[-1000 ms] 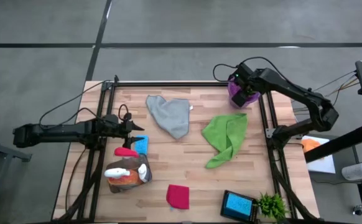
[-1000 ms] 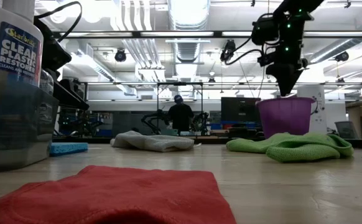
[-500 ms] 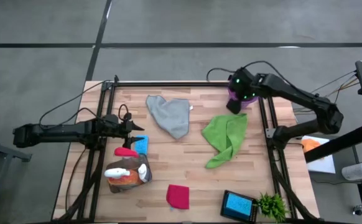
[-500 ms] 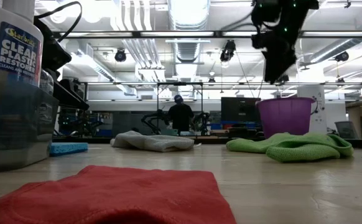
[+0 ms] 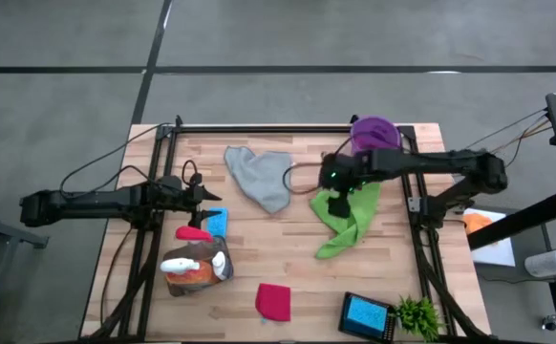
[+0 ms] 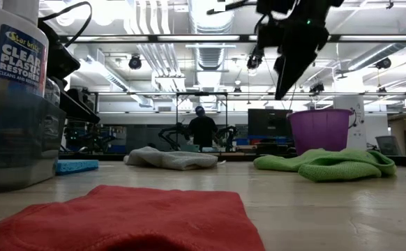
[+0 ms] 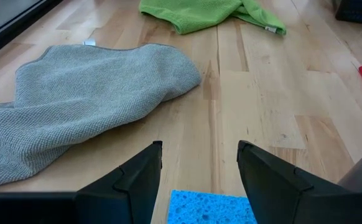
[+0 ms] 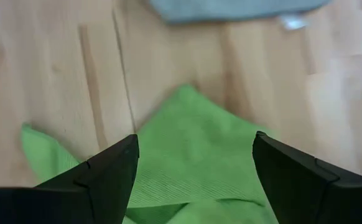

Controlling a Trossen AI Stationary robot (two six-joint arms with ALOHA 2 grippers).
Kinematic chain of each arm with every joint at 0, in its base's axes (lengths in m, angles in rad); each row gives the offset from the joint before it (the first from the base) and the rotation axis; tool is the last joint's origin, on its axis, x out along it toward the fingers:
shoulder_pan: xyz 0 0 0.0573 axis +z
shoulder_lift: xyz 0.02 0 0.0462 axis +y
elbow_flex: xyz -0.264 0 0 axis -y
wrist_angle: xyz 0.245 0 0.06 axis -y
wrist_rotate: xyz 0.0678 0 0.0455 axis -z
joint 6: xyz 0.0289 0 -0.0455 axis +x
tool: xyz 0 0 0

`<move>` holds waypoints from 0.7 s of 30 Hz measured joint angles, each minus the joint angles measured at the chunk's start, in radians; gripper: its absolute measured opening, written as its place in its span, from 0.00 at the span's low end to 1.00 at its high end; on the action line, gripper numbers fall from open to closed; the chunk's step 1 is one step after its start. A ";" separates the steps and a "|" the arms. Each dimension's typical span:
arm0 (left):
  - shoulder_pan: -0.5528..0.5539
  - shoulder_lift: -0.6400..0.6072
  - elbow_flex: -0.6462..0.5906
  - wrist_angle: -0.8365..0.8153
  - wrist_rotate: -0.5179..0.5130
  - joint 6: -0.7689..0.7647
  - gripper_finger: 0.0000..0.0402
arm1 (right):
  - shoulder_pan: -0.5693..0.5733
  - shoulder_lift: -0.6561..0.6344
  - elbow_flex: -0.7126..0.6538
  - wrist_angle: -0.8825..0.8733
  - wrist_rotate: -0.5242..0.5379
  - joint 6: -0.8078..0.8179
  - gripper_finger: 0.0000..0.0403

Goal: Pick & Place Kitchen Items
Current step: Put the green microfiber towel into the purple bucket

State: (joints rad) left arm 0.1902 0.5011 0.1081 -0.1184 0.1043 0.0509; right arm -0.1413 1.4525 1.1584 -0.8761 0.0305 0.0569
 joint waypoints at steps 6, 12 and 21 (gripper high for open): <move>0.000 0.000 0.000 0.000 0.000 0.000 0.53 | 0.049 0.185 -0.001 0.065 -0.004 -0.003 0.76; 0.000 0.000 0.000 0.000 0.000 0.000 0.53 | 0.059 0.352 -0.001 0.128 -0.003 -0.011 0.76; -0.001 0.000 0.000 -0.001 0.000 0.000 0.53 | 0.061 0.460 0.004 0.140 0.059 -0.011 0.66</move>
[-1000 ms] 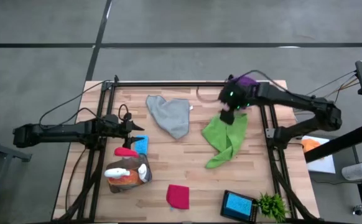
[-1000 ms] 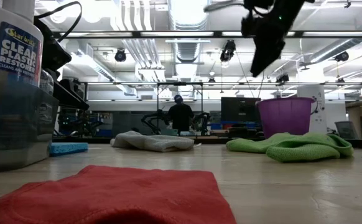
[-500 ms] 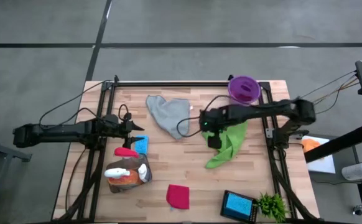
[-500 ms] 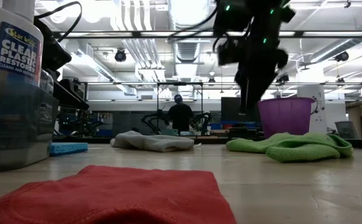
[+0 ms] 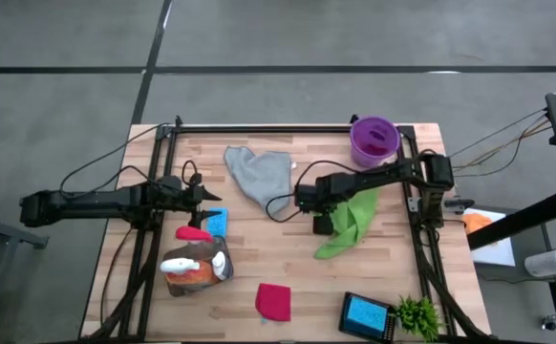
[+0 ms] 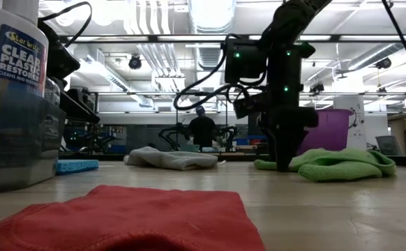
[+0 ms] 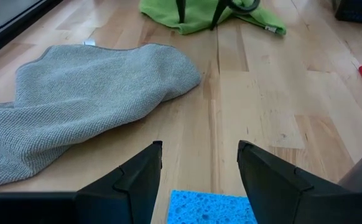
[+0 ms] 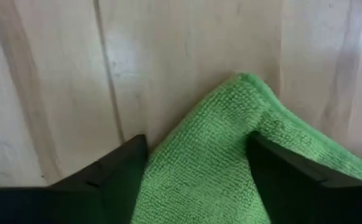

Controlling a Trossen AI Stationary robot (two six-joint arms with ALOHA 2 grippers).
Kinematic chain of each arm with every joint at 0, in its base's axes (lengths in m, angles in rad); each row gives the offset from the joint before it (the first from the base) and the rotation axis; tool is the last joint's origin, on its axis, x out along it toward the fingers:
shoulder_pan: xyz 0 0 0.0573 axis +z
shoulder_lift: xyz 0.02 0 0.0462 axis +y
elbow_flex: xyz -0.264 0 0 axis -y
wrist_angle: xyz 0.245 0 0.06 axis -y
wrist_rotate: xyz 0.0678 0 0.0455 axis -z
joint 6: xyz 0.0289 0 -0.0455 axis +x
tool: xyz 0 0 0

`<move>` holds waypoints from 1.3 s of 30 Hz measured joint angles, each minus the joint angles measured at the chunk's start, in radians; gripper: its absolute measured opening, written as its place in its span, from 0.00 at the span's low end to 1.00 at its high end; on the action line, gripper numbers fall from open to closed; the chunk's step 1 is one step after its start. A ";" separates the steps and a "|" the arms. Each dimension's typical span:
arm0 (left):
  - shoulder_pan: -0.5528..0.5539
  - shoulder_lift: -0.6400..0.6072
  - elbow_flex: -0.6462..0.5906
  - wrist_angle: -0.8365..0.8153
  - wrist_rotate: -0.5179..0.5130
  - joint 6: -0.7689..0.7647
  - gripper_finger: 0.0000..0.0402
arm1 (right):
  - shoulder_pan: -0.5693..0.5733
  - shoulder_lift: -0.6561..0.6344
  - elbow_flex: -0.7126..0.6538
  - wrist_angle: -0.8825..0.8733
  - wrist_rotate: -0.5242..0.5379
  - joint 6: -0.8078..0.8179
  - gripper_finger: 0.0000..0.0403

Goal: Pick & Place Kitchen Items
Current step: Put the green microfiber towel into the purple bucket

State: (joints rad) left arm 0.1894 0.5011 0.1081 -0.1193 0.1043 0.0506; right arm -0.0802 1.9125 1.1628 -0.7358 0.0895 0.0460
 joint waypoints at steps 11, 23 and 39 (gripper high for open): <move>0.000 0.000 0.000 -0.009 0.000 0.000 0.53 | 0.021 -0.115 -0.006 0.156 0.044 -0.001 0.08; 0.000 0.000 0.000 -0.015 0.000 0.000 0.53 | 0.077 -0.501 -0.006 0.467 0.022 -0.110 0.04; 0.000 0.000 0.000 -0.015 0.000 0.000 0.53 | 0.127 -0.683 -0.202 0.225 0.095 0.107 0.04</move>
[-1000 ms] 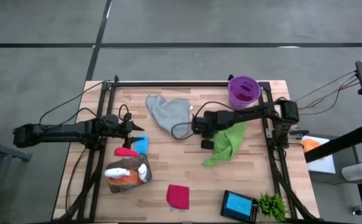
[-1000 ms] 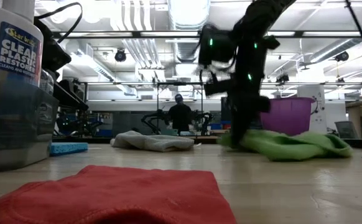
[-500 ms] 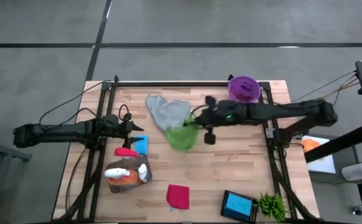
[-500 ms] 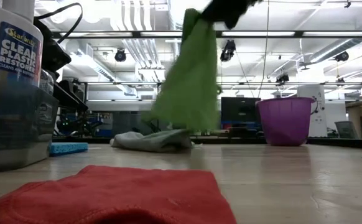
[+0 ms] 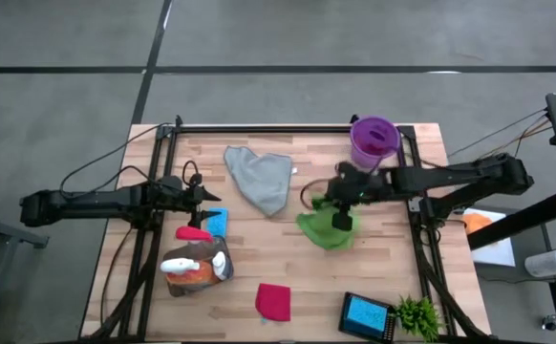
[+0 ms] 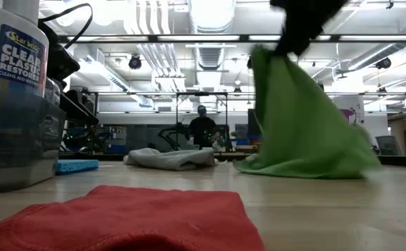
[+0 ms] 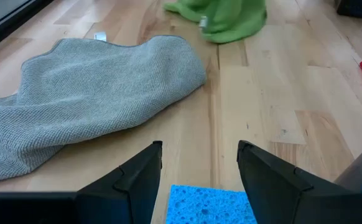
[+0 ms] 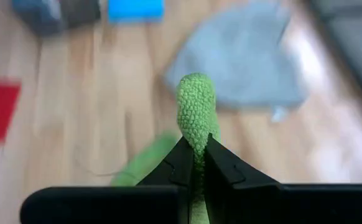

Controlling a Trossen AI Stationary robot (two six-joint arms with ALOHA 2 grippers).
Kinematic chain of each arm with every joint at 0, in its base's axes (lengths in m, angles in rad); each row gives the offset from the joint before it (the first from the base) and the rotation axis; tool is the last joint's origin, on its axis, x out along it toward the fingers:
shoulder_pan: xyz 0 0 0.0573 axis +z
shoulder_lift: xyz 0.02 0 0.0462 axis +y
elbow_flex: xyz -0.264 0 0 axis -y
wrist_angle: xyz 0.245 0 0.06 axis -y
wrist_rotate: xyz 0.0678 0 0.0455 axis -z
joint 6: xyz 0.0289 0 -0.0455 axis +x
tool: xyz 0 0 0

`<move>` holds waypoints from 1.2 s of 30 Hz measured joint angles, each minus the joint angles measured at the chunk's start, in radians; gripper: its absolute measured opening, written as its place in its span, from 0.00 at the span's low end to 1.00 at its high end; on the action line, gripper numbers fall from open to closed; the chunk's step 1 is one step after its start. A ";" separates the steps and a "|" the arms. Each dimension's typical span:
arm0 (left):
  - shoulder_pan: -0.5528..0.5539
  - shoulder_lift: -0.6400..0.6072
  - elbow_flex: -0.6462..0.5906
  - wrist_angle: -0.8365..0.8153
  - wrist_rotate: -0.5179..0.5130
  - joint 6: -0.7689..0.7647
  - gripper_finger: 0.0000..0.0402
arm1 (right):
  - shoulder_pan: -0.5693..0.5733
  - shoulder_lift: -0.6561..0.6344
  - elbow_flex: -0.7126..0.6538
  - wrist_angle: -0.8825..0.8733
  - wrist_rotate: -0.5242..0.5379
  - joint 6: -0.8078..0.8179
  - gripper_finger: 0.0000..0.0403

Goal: Pick & Place Kitchen Items
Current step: Put the green microfiber towel into the purple bucket

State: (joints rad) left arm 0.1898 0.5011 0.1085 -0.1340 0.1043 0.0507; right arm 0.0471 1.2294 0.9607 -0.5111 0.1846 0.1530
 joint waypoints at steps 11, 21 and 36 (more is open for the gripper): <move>0.001 0.000 0.000 0.001 0.000 0.000 0.53 | 0.000 0.232 -0.187 -0.009 -0.154 0.092 0.04; 0.001 0.000 0.000 0.001 0.000 0.000 0.53 | -0.001 0.417 -0.144 -0.021 -0.207 0.099 0.04; 0.000 0.000 0.000 0.001 0.000 0.000 0.53 | 0.019 0.357 -0.001 -0.181 -0.197 0.087 0.62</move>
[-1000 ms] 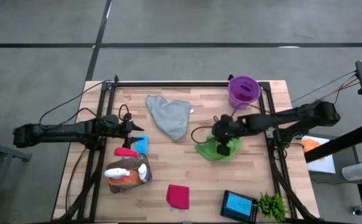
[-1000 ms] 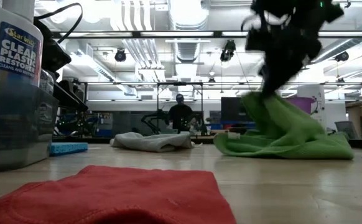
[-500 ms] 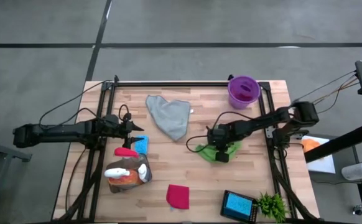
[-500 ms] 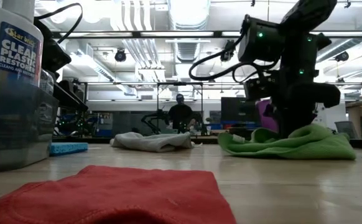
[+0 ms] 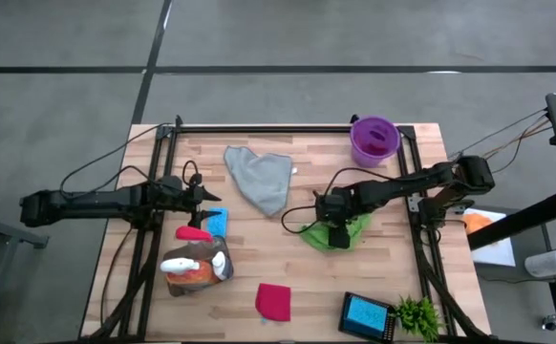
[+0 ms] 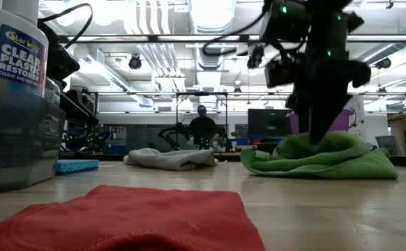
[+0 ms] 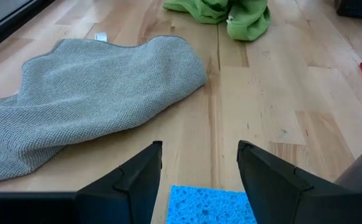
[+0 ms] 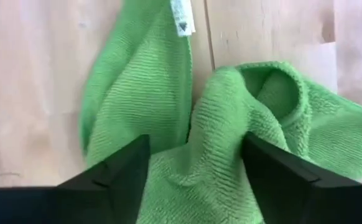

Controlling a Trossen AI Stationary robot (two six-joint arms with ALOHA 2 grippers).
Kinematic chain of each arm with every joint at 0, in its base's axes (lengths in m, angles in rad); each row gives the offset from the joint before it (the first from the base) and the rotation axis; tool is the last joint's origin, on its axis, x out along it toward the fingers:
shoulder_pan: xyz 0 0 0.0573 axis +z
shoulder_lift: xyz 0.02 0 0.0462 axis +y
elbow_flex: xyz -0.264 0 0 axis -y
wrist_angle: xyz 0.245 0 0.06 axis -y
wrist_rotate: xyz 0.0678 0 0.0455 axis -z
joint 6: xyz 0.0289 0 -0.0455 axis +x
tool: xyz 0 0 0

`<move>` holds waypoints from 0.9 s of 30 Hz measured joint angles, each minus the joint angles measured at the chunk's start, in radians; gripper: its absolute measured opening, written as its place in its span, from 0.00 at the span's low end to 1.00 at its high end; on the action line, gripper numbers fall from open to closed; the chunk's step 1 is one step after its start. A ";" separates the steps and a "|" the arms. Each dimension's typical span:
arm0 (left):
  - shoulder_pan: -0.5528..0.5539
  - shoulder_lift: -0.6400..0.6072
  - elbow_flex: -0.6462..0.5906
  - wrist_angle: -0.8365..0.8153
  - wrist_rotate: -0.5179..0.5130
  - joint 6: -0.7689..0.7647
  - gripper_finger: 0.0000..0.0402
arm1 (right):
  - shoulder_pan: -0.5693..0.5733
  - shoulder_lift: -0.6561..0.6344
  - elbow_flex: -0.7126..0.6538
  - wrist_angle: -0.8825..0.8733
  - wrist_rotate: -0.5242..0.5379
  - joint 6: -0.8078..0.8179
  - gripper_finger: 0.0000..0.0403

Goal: Pick & Place Kitchen Items
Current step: Put the green microfiber towel into the purple bucket

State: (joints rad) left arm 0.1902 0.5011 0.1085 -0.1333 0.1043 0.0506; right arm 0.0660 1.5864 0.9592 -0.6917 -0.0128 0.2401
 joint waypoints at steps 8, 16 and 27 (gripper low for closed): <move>0.000 0.000 0.000 0.000 0.000 0.000 0.53 | 0.011 0.001 0.077 -0.145 0.000 0.011 0.79; 0.000 0.000 0.000 0.000 0.000 0.000 0.53 | 0.006 0.043 0.053 -0.143 0.022 0.007 0.81; -0.001 0.000 0.000 0.000 0.000 0.000 0.53 | 0.006 0.256 0.058 -0.075 0.023 -0.011 0.81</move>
State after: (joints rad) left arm 0.1894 0.5011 0.1082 -0.1333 0.1043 0.0509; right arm 0.0719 1.8423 1.0170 -0.7669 0.0102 0.2291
